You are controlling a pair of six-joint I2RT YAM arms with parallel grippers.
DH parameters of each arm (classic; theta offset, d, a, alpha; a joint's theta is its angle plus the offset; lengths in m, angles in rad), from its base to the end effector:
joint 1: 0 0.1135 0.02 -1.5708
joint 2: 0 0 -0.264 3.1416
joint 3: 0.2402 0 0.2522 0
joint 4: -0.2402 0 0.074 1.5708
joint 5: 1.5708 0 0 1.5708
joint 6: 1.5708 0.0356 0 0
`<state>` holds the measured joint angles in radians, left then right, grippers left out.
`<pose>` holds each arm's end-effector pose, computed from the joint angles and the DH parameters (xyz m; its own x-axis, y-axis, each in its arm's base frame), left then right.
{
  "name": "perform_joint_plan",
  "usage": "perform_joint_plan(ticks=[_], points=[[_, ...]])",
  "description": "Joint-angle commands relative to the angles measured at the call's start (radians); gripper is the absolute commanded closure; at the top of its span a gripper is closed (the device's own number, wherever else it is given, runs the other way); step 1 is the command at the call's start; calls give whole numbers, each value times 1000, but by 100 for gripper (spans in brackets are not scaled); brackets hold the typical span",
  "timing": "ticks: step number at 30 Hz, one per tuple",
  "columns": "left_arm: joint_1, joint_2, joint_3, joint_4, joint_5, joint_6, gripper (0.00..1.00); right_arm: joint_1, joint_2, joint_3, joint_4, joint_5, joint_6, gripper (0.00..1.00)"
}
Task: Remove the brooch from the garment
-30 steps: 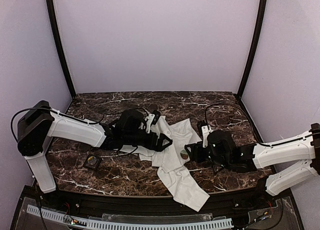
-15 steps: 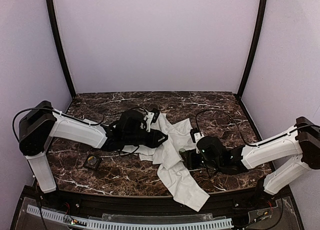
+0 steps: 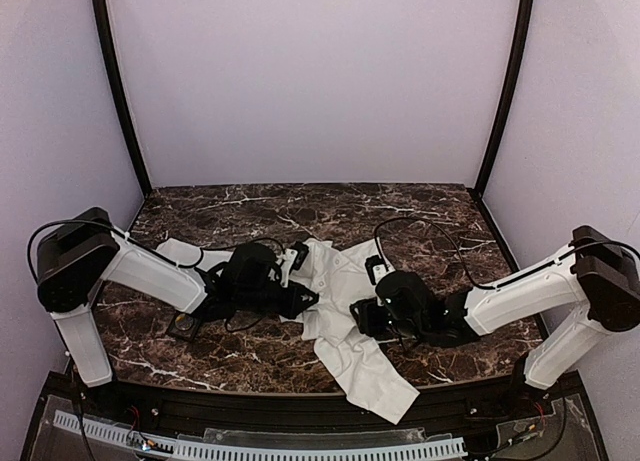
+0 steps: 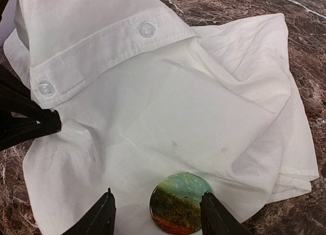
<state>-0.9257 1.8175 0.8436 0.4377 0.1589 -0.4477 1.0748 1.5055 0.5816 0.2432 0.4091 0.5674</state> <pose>0.2153 -0.2955 0.1449 -0.6538 0.1580 -0.7399 0.6520 0.6139 -0.4450 0.1463 0.2406 0.1505 -0.6072 -0.0860 -0.7899 -0.3954 0.8950 0.2066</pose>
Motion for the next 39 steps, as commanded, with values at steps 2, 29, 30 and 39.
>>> perform_joint_plan(ticks=[2,29,30,39], points=[[-3,-55,-39,32,21,19,99,29,55,63,-32,56,33,45],[-3,-99,-69,70,64,56,98,76,108,166,-289,297,136,100],[-4,-100,-70,69,66,61,94,76,99,159,-279,294,132,100],[-4,-242,-120,31,6,147,25,56,-67,66,-135,230,5,100]])
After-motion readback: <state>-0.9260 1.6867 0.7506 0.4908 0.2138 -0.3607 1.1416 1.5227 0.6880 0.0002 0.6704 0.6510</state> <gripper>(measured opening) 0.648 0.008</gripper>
